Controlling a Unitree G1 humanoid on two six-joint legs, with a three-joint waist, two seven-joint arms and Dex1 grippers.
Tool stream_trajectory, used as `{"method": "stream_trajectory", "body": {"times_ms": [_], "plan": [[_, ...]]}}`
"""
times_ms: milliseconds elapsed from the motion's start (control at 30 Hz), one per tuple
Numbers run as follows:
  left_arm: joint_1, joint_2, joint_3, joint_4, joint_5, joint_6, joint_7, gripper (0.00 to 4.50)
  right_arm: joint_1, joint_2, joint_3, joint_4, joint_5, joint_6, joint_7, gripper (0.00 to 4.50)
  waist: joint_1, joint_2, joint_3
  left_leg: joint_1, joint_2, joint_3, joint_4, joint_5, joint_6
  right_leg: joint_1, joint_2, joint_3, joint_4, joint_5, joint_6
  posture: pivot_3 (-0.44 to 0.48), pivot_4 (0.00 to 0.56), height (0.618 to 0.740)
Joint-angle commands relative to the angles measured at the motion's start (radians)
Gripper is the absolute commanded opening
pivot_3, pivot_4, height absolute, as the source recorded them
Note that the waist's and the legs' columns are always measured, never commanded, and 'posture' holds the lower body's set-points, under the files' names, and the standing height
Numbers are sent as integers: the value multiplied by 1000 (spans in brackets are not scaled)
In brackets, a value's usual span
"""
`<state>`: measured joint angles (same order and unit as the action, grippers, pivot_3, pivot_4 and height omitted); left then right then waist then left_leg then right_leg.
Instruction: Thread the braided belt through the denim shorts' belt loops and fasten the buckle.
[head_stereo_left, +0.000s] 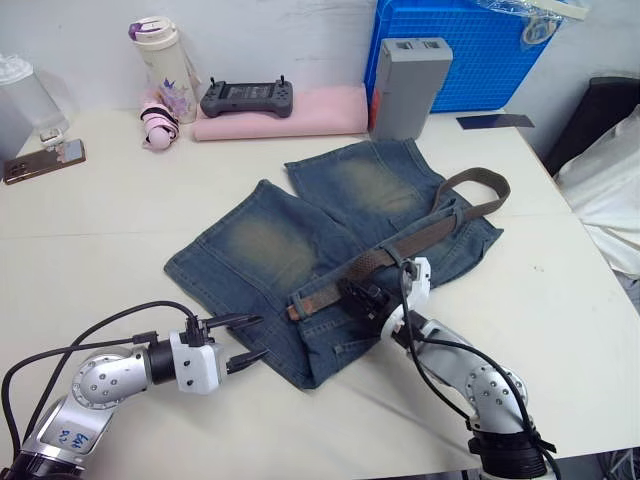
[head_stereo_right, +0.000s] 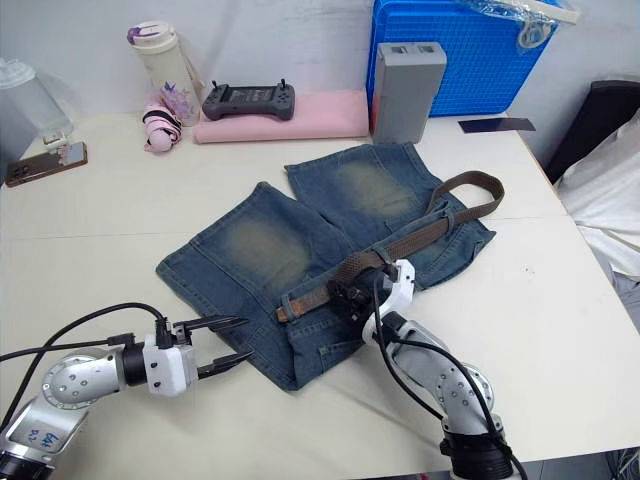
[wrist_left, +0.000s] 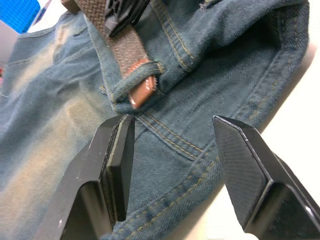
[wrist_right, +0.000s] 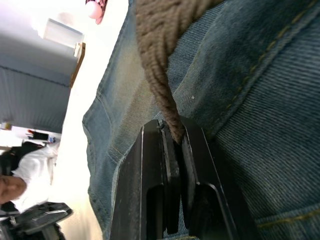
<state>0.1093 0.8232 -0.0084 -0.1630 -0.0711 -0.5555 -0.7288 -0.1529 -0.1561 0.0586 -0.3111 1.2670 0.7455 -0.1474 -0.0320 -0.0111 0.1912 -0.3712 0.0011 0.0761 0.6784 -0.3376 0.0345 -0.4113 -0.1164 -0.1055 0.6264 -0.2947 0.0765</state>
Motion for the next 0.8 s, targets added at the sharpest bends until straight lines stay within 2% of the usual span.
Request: {"method": "stream_trajectory", "body": {"times_ms": [33,367,633,800], "plan": [[-10,-12,36,-16,47,-64,29,2753,-18,24,51,-5,-55,32,38,0,0,0,0,0,0,0,0,0,0,0,0,0,0,0,0,0,150,724],[-113,-53,33,109,326,-247,166,2753,-90,63,82,59,-182,102,100,0,-7,-1,-1,1,0,1,-1,0,-1,0,0,0,1,0,0,0,150,724],[-174,-80,-23,207,454,-305,245,2753,-86,101,59,51,-230,120,124,0,-8,-2,-1,1,0,1,-2,0,-1,0,0,0,1,0,0,0,150,724],[-210,-93,-53,221,477,-302,267,2753,-82,114,48,41,-246,133,130,0,-9,-2,-1,1,1,1,-4,0,-2,0,0,0,1,0,0,0,150,724]]}}
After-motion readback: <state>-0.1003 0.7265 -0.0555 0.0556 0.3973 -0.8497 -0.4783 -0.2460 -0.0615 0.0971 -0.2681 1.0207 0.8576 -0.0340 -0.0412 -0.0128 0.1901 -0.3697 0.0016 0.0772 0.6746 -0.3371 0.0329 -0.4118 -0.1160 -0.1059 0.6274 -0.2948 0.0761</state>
